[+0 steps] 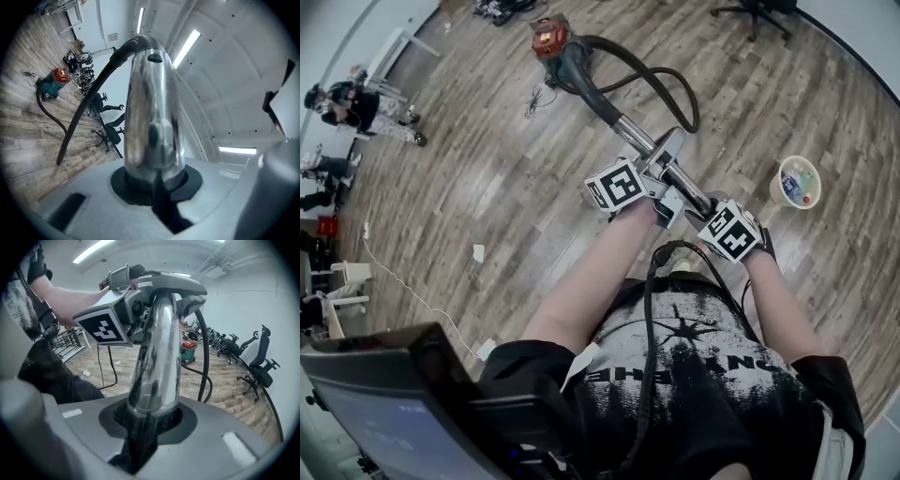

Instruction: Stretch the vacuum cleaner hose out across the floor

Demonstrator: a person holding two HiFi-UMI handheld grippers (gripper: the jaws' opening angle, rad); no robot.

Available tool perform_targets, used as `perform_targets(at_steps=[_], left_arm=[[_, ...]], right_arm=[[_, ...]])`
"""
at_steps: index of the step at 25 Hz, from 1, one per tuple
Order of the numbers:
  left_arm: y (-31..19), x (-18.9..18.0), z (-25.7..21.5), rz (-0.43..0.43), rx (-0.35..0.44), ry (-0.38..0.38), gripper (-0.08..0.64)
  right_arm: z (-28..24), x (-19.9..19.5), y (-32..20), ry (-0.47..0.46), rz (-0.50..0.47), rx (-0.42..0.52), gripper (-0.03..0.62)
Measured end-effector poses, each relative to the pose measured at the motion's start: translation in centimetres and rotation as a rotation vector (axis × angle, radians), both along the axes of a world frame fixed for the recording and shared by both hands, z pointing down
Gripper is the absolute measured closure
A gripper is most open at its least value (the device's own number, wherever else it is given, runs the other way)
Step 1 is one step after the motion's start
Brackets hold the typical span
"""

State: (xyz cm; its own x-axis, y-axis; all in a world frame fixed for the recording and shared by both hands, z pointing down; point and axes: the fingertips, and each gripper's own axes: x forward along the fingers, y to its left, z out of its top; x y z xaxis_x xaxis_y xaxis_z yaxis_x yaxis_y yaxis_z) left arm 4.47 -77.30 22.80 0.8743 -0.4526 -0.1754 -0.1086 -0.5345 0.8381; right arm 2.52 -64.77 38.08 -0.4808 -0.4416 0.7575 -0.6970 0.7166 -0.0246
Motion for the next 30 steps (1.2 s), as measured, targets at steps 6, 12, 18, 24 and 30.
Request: perform_targets(at_steps=[6,12,18,24,30], left_arm=[[2.3,-4.8,-0.9,0.005,0.015,0.017,0.518],[5.3,-12.0,-0.9,-0.014,0.008,0.077,0.518],[8.9,-15.0,-0.1,-0.004,-0.021,0.109,0.518],[11.5,-16.3,-0.4,0.024,-0.026,0.145,0.518],[13.3,-15.4,-0.1,0.034,-0.038,0.152,0.518]], right_arm=[[-0.7,-4.6,2.1,0.020,0.001,0.011,0.488],[-0.8,-10.7,5.2,0.072,-0.018,0.006,0.488],[-0.4,-13.3,9.2,0.109,-0.008,-0.023,0.488],[-0.6,-14.4,11.8,0.140,0.025,-0.030,0.488],[-0.5,-13.6,13.8,0.147,0.035,-0.038,0.488]])
